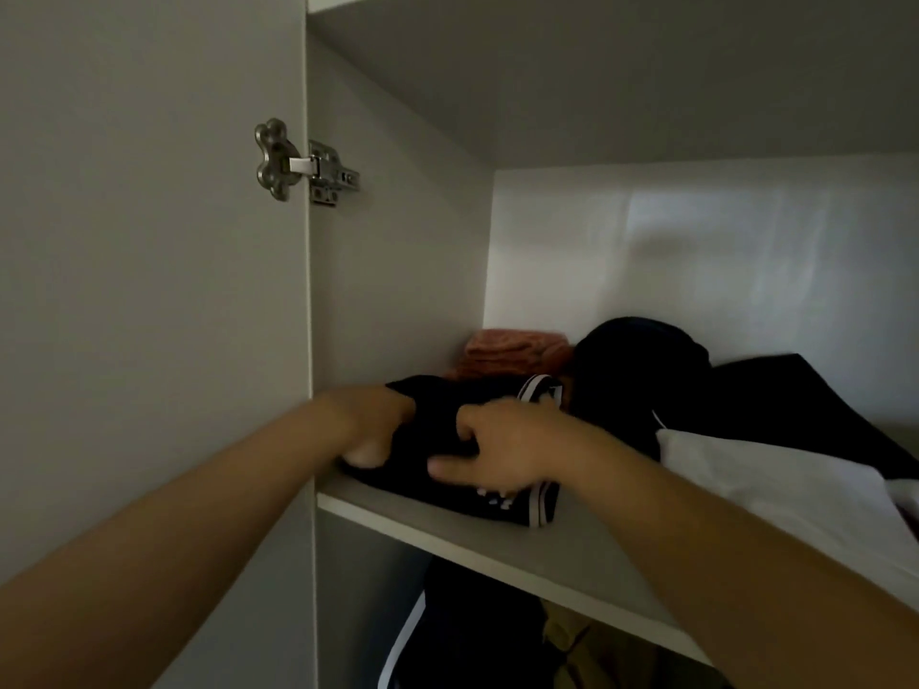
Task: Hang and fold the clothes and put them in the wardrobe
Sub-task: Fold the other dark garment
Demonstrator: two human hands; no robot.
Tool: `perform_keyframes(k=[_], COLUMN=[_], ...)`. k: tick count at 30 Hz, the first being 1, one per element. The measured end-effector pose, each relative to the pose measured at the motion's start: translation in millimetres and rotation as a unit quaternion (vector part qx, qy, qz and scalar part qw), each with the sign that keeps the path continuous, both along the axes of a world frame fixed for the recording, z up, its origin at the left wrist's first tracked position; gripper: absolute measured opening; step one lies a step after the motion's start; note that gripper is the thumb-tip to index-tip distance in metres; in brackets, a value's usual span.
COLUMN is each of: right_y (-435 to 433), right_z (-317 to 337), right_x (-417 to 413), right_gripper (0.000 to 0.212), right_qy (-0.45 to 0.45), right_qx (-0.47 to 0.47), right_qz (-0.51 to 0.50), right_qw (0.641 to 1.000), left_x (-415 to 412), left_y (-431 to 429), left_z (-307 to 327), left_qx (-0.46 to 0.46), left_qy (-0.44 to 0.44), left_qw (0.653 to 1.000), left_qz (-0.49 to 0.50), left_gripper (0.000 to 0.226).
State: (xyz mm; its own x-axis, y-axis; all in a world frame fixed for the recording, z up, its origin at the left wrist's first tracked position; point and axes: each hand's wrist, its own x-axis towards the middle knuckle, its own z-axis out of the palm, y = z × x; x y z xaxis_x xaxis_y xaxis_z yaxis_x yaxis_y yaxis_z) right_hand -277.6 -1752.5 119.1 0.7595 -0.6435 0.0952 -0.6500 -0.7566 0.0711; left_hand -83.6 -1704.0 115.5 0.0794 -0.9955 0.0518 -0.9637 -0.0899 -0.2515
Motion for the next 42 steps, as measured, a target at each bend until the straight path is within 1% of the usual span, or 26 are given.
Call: perform_keyframes(k=[1, 2, 3, 4, 6, 7, 8, 10, 12, 14, 16, 18, 20, 22, 23, 25, 27, 29, 31, 33, 35, 38, 39, 42], right_y=[-5.1, -12.9, -23.2, -34.6, -54.1, -62.3, -70.4, -83.3, -91.9, -99.1, -101.8, -100.0, -95.8, -90.3, -87.7, -84.5, -83.2, -77.5, -66.0, -48.0, -25.3, 12.1, 25.4, 68.8], right_z=[11.6, 21.7, 29.7, 34.8, 34.4, 27.7, 17.2, -9.4, -38.8, -56.0, -51.4, -36.0, -26.0, -33.9, -43.6, -58.2, -57.7, -50.4, -44.6, -39.0, -30.6, -20.7, -20.6, -29.8], right_x=[3.8, 7.7, 12.3, 17.7, 30.3, 35.6, 39.1, 38.5, 31.4, 27.8, 28.3, 31.7, 34.7, 36.2, 36.0, 33.2, 30.3, 26.8, 24.0, 21.8, 16.6, -1.1, -10.6, -47.3], right_gripper=[0.066, 0.065, 0.062, 0.055, 0.038, 0.037, 0.043, 0.066, 0.084, 0.090, 0.091, 0.090, 0.081, 0.071, 0.069, 0.067, 0.064, 0.061, 0.057, 0.051, 0.044, 0.036, 0.034, 0.031], right_qy=[-0.035, -0.079, -0.122, -0.150, -0.141, -0.128, -0.120, -0.109, -0.107, -0.126, -0.114, -0.060, -0.036, -0.048, -0.070, -0.114, -0.108, -0.112, -0.165, -0.222, -0.268, -0.323, -0.338, -0.375], right_qx=[-0.010, -0.032, -0.058, -0.077, -0.090, -0.087, -0.074, -0.004, 0.101, 0.155, 0.160, 0.135, 0.099, 0.082, 0.094, 0.125, 0.133, 0.116, 0.076, 0.031, 0.010, 0.038, 0.034, -0.016], right_qz=[-0.009, -0.021, -0.034, -0.049, -0.075, -0.091, -0.116, -0.195, -0.243, -0.247, -0.259, -0.274, -0.272, -0.239, -0.231, -0.236, -0.238, -0.230, -0.224, -0.217, -0.209, -0.220, -0.229, -0.275], right_qw=[0.999, 0.996, 0.990, 0.984, 0.983, 0.984, 0.983, 0.975, 0.959, 0.948, 0.946, 0.950, 0.957, 0.966, 0.966, 0.957, 0.956, 0.960, 0.957, 0.950, 0.941, 0.920, 0.912, 0.885], left_x=[-2.6, -4.7, -6.3, -8.2, -14.3, -16.2, -16.6, -10.9, 1.9, 13.4, 15.5, 13.1, 12.8, 16.0, 16.7, 14.4, 8.3, 0.2, -4.7, -9.7, -17.3, -36.9, -46.0, -81.9], left_y=[-7.7, -17.6, -29.2, -41.9, -65.3, -75.3, -83.9, -94.5, -101.0, -108.7, -115.4, -116.2, -114.3, -111.2, -109.6, -107.6, -101.5, -88.8, -70.9, -49.8, -30.0, -2.7, 5.5, 29.1], left_z=[14.5, 27.7, 38.8, 47.0, 47.9, 40.3, 27.5, -7.2, -38.3, -51.1, -49.0, -45.1, -46.5, -49.4, -51.3, -51.0, -46.8, -40.5, -36.0, -34.9, -36.8, -40.1, -41.2, -47.6], left_qx=[-0.016, -0.053, -0.102, -0.141, -0.169, -0.167, -0.158, -0.113, -0.045, -0.015, 0.001, 0.005, -0.018, -0.055, -0.062, -0.045, -0.039, -0.094, -0.196, -0.259, -0.284, -0.305, -0.314, -0.316], left_qy=[0.001, 0.012, 0.044, 0.095, 0.185, 0.216, 0.242, 0.286, 0.347, 0.384, 0.383, 0.372, 0.344, 0.330, 0.335, 0.330, 0.324, 0.297, 0.244, 0.226, 0.256, 0.297, 0.305, 0.335], left_qw=[1.000, 0.999, 0.994, 0.985, 0.968, 0.962, 0.957, 0.951, 0.937, 0.922, 0.922, 0.927, 0.938, 0.942, 0.940, 0.942, 0.944, 0.949, 0.949, 0.939, 0.923, 0.901, 0.893, 0.873], left_qz=[-0.001, 0.000, -0.001, -0.004, -0.007, -0.012, -0.021, -0.029, 0.018, 0.055, 0.054, 0.049, 0.042, 0.031, 0.031, 0.037, 0.044, 0.039, 0.028, 0.007, -0.029, -0.085, -0.104, -0.163], left_gripper=[0.033, 0.032, 0.032, 0.035, 0.044, 0.045, 0.043, 0.046, 0.060, 0.072, 0.075, 0.074, 0.072, 0.068, 0.067, 0.065, 0.064, 0.056, 0.043, 0.035, 0.031, 0.029, 0.028, 0.028])
